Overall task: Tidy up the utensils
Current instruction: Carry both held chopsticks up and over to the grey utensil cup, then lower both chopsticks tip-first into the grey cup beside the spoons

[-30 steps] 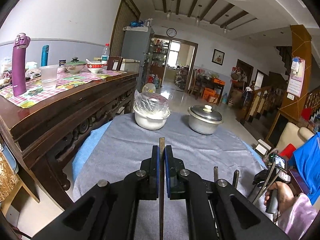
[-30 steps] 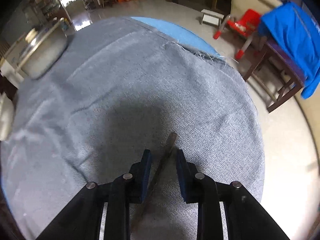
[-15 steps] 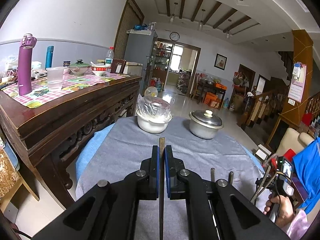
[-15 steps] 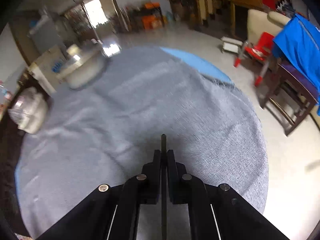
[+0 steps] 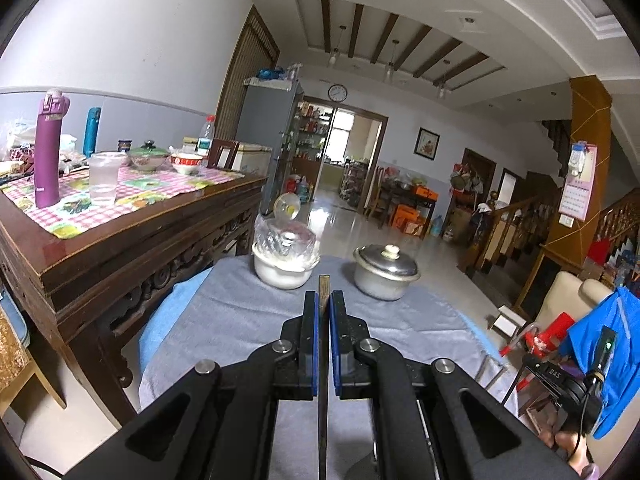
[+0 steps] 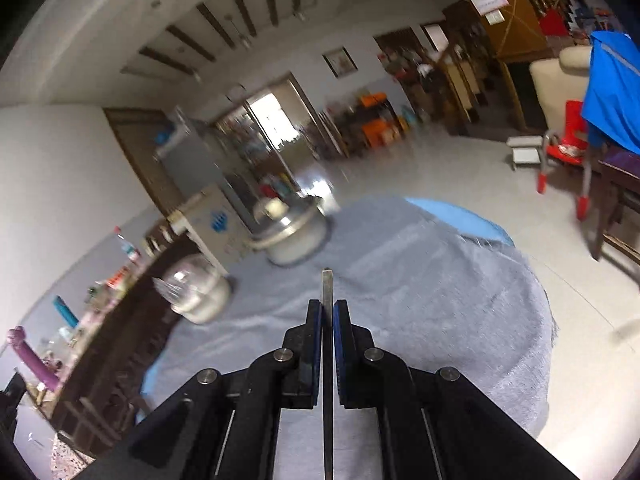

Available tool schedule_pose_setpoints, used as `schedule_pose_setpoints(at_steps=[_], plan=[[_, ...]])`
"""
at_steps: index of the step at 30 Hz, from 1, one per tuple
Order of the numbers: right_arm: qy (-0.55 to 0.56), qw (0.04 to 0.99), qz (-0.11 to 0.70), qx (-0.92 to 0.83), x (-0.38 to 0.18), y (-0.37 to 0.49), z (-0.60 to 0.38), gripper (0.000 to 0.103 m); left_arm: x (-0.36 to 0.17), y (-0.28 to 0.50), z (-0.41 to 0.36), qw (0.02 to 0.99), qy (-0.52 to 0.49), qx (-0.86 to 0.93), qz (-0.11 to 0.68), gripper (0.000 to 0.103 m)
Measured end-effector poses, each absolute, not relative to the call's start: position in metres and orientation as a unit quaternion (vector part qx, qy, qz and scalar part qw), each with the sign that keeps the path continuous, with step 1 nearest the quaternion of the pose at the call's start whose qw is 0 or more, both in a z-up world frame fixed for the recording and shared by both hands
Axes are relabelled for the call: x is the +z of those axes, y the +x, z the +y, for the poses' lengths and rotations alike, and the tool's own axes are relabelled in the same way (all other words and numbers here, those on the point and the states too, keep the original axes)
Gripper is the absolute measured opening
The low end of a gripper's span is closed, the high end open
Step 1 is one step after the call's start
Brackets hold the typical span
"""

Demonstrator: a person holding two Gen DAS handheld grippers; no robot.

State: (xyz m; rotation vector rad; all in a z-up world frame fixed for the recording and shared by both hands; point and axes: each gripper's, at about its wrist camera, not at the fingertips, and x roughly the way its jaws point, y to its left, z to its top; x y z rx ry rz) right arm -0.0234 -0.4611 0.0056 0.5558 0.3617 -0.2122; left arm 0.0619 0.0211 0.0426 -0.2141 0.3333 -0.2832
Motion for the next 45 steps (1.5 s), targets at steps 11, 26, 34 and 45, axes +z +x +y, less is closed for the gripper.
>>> schedule_pose_setpoints(at_steps=[11,26,34,45], plan=[[0.254,0.960,0.106,-0.059,0.060,-0.057,-0.434,0.006,0.069,0.040,0.013,0.971,-0.112,-0.163,0.132,0.005],[0.229,0.972,0.050,-0.018,0.101,-0.072,-0.399,0.006,0.089,0.035,0.001,0.973,-0.102,-0.180,0.105,0.005],[0.199,0.980,0.023,-0.002,0.115,-0.073,-0.370,0.006,0.099,0.037,-0.015,0.971,-0.101,-0.196,0.090,0.005],[0.166,0.986,0.026,0.009,0.102,-0.063,-0.343,0.006,0.088,0.046,-0.030,0.972,-0.099,-0.194,0.084,0.005]])
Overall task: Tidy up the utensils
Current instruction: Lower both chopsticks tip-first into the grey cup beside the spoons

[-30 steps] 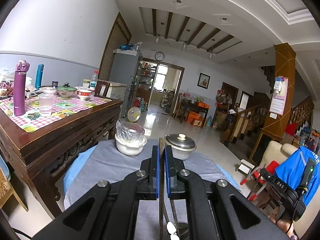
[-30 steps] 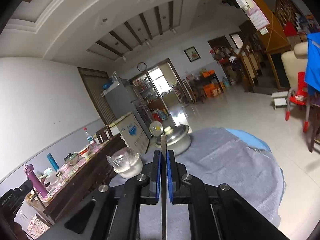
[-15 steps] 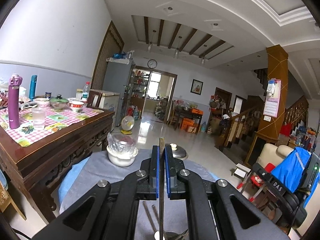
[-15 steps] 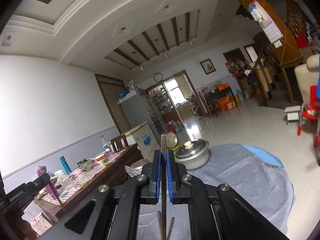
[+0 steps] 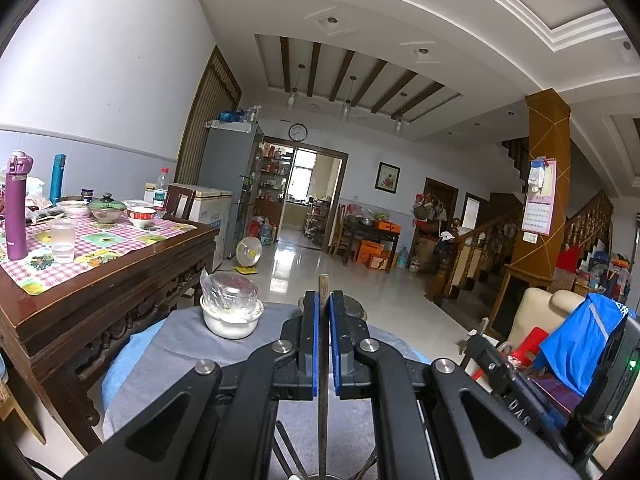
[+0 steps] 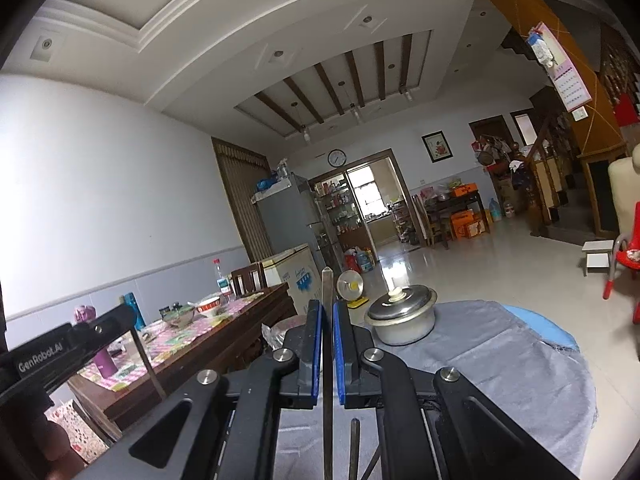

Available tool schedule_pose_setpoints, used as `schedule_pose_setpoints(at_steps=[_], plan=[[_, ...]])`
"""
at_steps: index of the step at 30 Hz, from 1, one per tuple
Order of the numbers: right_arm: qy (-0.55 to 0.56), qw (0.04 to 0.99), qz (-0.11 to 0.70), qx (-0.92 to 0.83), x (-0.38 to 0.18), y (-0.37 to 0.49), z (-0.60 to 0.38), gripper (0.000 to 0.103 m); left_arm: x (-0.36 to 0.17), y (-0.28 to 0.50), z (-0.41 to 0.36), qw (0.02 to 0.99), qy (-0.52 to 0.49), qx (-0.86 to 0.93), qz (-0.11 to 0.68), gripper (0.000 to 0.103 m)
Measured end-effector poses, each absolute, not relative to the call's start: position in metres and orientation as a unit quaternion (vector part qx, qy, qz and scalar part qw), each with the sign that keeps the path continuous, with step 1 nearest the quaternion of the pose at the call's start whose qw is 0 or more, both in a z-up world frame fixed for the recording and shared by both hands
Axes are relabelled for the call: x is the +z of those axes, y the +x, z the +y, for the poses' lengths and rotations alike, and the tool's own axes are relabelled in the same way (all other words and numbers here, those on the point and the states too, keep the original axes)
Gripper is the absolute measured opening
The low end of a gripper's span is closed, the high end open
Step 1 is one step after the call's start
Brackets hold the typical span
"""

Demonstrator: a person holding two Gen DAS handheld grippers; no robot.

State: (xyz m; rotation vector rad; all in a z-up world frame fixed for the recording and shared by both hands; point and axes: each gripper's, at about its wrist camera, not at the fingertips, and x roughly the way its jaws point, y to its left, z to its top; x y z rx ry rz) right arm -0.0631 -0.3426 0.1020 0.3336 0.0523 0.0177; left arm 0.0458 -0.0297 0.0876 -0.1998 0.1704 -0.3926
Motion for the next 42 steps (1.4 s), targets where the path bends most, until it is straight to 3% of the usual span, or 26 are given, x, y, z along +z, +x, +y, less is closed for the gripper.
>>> schedule_pose_setpoints(at_steps=[42], plan=[[0.168,0.984,0.062,0.013,0.078,-0.045,-0.337,0.007,0.058,0.067,-0.041,0.968,-0.101,-0.187,0.131,0.005]])
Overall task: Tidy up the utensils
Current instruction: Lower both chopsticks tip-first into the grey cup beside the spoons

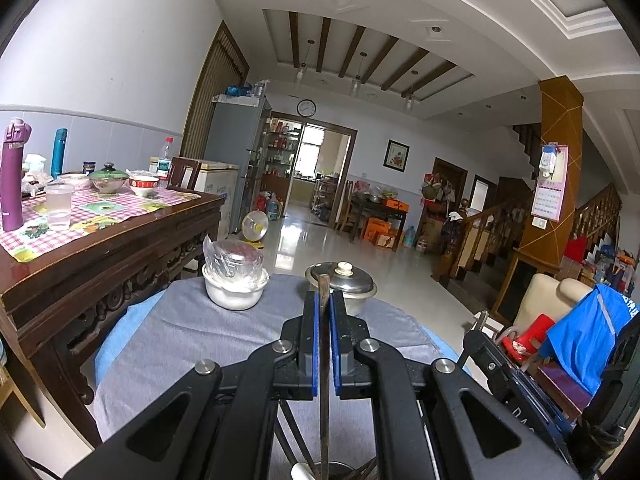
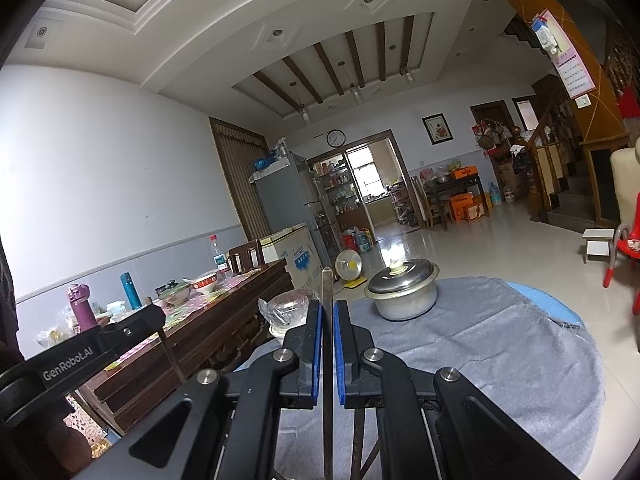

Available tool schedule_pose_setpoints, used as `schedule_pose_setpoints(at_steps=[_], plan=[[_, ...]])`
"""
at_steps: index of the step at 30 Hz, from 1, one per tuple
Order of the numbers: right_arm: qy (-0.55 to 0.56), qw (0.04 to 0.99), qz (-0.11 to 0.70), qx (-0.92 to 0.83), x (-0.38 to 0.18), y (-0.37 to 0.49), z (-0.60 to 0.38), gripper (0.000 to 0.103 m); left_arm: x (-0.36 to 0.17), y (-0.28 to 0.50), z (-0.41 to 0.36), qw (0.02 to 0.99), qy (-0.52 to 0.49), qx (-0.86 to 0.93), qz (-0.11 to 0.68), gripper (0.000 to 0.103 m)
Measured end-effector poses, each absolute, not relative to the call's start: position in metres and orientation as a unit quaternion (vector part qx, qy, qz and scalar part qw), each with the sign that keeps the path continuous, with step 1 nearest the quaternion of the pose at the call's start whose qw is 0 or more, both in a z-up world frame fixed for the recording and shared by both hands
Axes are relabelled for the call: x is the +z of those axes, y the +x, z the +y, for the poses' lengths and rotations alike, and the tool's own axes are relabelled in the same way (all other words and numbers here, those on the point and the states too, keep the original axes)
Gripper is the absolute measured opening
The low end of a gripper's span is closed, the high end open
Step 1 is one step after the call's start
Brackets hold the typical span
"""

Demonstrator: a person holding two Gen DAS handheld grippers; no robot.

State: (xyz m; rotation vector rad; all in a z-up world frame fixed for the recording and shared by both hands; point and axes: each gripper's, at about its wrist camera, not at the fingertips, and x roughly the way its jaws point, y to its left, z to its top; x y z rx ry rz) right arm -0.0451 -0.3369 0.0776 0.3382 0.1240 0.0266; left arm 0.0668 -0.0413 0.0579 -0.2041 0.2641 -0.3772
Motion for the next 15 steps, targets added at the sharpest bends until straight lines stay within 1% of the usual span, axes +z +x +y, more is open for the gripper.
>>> schedule_pose_setpoints(at_steps=[15], plan=[[0.160,0.983,0.082,0.029,0.067,-0.038,-0.331,0.007,0.043,0.072,-0.038,0.963,-0.115,-0.186,0.155,0.005]])
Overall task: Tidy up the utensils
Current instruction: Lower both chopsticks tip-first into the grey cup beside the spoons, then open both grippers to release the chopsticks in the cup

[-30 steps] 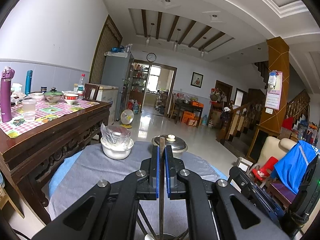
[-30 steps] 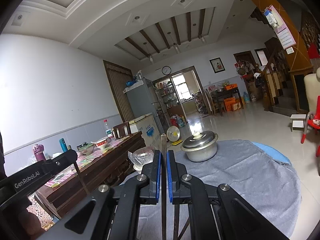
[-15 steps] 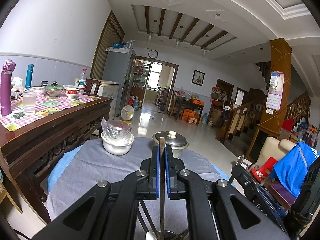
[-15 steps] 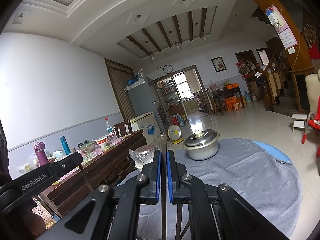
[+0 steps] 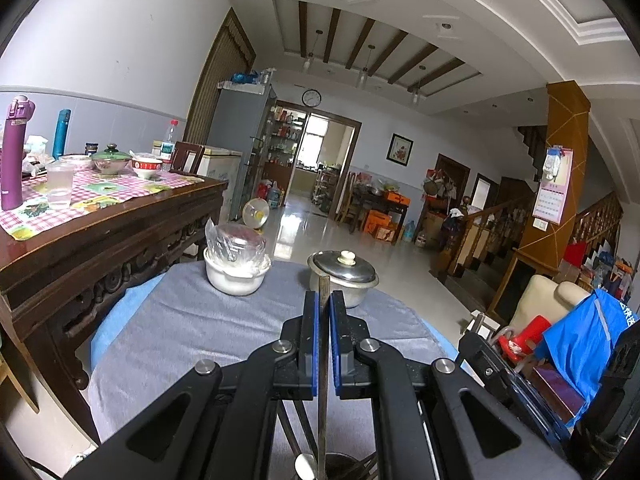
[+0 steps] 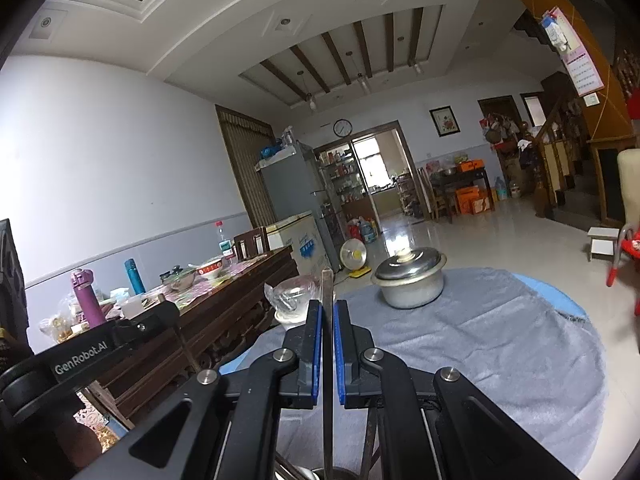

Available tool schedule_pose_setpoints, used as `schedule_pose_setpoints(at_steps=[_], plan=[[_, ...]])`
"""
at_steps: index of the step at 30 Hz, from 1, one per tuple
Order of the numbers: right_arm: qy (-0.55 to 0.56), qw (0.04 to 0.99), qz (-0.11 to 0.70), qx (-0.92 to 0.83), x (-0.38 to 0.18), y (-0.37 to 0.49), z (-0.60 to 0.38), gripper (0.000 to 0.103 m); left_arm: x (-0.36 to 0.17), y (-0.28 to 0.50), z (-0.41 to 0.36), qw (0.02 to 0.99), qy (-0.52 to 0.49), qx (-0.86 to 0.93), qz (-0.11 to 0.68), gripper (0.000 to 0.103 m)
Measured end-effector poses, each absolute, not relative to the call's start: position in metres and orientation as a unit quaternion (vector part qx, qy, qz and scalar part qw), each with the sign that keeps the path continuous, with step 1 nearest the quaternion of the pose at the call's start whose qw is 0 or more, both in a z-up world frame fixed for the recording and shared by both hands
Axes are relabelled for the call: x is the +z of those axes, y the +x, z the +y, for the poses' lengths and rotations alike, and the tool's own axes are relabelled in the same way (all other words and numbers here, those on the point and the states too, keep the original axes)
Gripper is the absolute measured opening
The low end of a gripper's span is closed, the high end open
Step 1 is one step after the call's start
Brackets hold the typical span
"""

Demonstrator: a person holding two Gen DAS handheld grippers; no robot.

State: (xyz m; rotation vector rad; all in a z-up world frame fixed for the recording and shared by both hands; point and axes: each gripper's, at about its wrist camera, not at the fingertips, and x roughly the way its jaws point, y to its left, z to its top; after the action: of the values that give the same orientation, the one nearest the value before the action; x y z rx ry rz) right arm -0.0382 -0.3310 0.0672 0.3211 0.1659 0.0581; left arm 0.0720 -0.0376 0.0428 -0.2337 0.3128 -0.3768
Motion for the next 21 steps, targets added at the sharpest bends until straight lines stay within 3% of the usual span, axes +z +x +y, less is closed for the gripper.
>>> schedule_pose_setpoints(at_steps=[19,21], plan=[[0.198,0.973,0.106,0.051,0.067,-0.050,-0.346,0.010,0.048,0.066,-0.030,0.961,-0.115,-0.192,0.164,0.007],[0.199,0.974,0.099,0.046,0.069,-0.054,-0.349,0.010,0.049,0.064,-0.027,0.961,-0.116,-0.190,0.163,0.011]])
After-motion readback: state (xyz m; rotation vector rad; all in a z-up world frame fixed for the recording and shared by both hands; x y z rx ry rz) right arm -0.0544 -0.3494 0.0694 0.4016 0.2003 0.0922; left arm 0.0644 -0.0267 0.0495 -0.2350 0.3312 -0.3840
